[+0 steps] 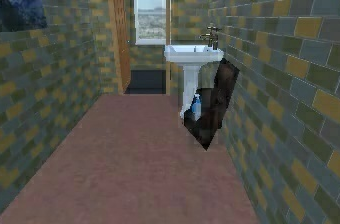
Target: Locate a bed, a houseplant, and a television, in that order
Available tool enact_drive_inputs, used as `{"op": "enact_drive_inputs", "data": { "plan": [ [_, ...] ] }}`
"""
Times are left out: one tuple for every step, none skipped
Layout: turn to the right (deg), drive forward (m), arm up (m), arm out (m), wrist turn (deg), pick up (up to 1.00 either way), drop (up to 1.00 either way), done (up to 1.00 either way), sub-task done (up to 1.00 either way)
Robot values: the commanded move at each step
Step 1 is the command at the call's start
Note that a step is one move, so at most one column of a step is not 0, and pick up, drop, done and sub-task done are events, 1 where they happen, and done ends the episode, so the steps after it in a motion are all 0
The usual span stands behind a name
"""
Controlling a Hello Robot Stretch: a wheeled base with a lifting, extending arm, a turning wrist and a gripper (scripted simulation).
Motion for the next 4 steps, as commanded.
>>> {"op": "enact_drive_inputs", "data": {
  "plan": [
    [0.0,0.75,0.00,0.00,0.0,0.00,0.00,0.00,0.00],
    [-18.0,0.00,0.00,0.00,0.0,0.00,0.00,0.00,0.00],
    [0.0,1.00,0.00,0.00,0.0,0.00,0.00,0.00,0.00],
    [0.0,0.65,0.00,0.00,0.0,0.00,0.00,0.00,0.00]
  ]
}}
